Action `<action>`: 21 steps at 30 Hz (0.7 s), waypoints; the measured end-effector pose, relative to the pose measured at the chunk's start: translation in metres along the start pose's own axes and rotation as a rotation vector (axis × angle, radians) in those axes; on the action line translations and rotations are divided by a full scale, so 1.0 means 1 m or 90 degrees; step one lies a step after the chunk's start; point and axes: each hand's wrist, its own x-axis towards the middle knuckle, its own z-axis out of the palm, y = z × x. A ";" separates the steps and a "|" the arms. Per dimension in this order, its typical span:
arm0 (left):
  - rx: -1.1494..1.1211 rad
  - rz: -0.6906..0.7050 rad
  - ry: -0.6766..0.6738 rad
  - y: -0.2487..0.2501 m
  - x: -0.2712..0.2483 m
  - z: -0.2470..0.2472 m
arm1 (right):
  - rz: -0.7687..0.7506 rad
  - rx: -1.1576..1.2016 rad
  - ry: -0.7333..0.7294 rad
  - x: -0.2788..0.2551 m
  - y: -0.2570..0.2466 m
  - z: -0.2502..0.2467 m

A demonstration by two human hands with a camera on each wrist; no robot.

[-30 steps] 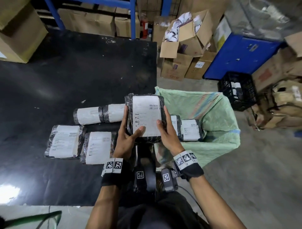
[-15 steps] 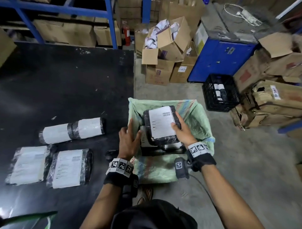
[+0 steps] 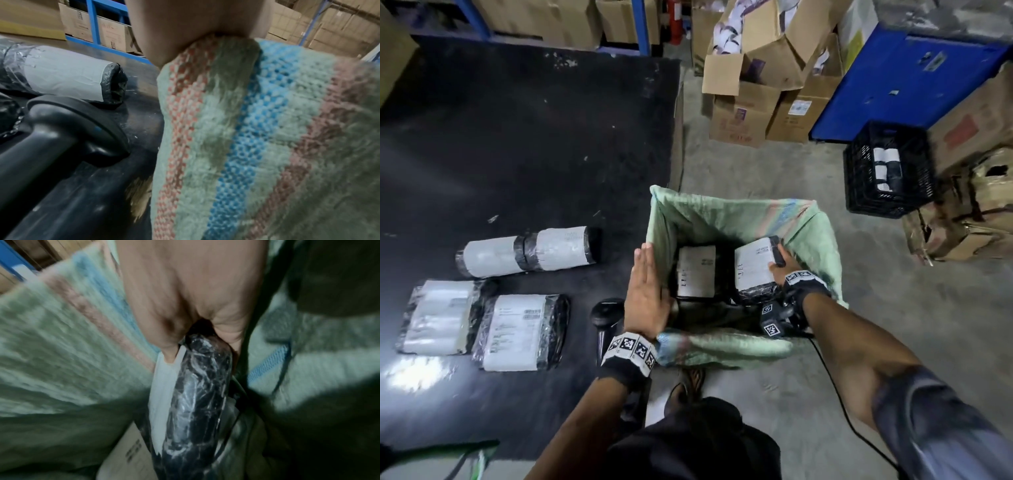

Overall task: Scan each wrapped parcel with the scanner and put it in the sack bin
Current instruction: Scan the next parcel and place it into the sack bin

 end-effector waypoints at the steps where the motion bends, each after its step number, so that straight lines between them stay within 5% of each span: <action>1: 0.009 0.004 -0.003 -0.001 0.000 0.001 | -0.003 0.007 0.008 0.001 0.003 0.005; 9: 0.064 0.005 -0.028 -0.008 0.004 0.006 | 0.009 0.098 0.094 0.016 0.034 0.048; 13: 0.049 0.018 -0.023 -0.009 0.005 0.008 | 0.120 0.027 0.054 0.024 0.032 0.059; 17: 0.069 0.032 -0.015 -0.008 0.008 0.010 | 0.097 0.013 0.111 0.036 0.040 0.072; 21: 0.078 0.020 -0.015 -0.007 0.007 0.008 | 0.146 -0.055 0.071 0.029 0.028 0.063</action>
